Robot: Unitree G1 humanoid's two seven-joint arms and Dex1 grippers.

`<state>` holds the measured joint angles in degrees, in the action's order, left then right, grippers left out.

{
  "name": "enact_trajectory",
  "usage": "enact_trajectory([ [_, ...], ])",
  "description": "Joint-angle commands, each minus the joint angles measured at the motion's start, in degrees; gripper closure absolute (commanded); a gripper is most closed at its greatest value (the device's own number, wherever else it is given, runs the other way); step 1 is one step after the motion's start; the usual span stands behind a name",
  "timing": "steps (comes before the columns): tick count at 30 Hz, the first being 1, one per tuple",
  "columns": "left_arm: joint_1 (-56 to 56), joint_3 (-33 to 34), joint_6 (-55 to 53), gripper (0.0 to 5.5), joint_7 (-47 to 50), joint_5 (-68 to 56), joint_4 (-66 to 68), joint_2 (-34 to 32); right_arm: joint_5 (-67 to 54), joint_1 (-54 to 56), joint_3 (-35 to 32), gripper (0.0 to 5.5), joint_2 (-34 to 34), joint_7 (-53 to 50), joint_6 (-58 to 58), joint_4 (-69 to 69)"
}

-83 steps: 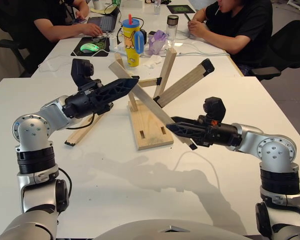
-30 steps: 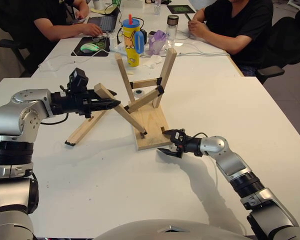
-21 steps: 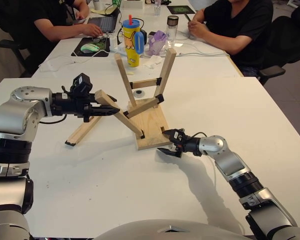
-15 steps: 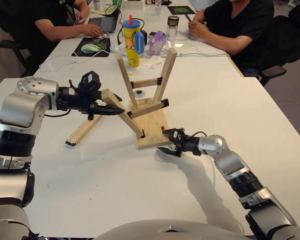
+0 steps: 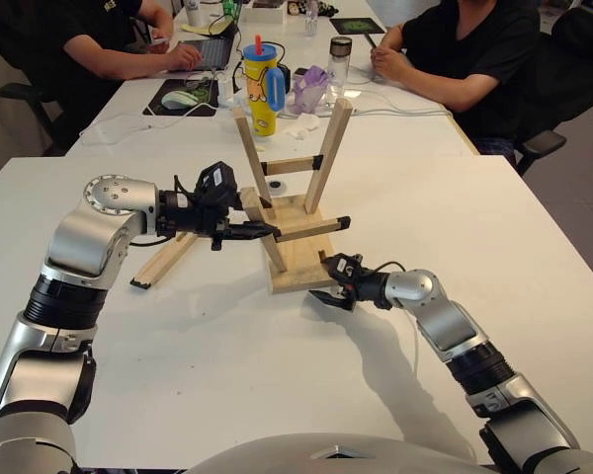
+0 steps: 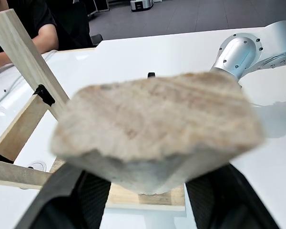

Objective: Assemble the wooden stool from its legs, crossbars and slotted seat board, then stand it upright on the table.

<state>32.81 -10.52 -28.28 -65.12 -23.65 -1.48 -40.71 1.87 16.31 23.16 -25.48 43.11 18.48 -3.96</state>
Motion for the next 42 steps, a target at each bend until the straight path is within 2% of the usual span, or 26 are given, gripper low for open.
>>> enact_trajectory([
  [1,-6.7,2.6,-5.1,2.85,4.0,0.2,4.8,0.3,1.3,-4.5,3.3,1.74,1.1,0.7,4.0,-3.4],
  [6,-10.7,9.7,-11.5,2.02,1.5,-3.8,0.3,-6.6,0.9,-4.5,2.8,1.74,1.0,0.9,4.1,-4.0],
  [10,-13.4,14.8,-6.9,1.46,7.6,1.1,8.1,-8.8,-1.4,-4.8,2.3,1.74,2.3,1.7,5.5,-2.7],
  [14,-13.4,14.2,-1.4,1.43,17.3,8.5,15.4,-6.2,-2.9,-4.0,1.5,1.74,4.5,0.5,6.9,-2.7],
  [17,-12.8,11.6,0.0,1.43,20.4,12.3,20.4,-3.9,-4.0,-3.9,1.4,1.74,6.2,0.3,9.0,-1.7],
  [24,-9.8,9.8,2.5,1.43,21.7,17.2,32.2,-3.0,-3.2,-3.4,1.4,1.74,7.4,-2.0,9.9,-1.6],
  [28,-10.2,9.8,2.6,1.43,18.8,16.5,34.0,-2.3,-3.8,-3.6,1.5,1.74,7.8,-2.7,11.1,0.0],
  [32,-11.3,10.1,1.5,1.96,17.6,15.6,32.6,-1.6,-5.9,-4.4,0.1,1.74,7.7,-3.0,13.5,4.8],
  [37,-11.5,9.5,3.1,2.78,18.1,17.2,36.1,-1.0,-6.3,-6.8,-1.8,1.74,3.8,-2.9,16.4,13.8],
  [42,-13.8,10.2,3.6,3.41,18.7,16.8,35.7,-0.7,-11.5,-8.9,-8.9,1.74,3.7,-3.8,16.3,21.0],
])
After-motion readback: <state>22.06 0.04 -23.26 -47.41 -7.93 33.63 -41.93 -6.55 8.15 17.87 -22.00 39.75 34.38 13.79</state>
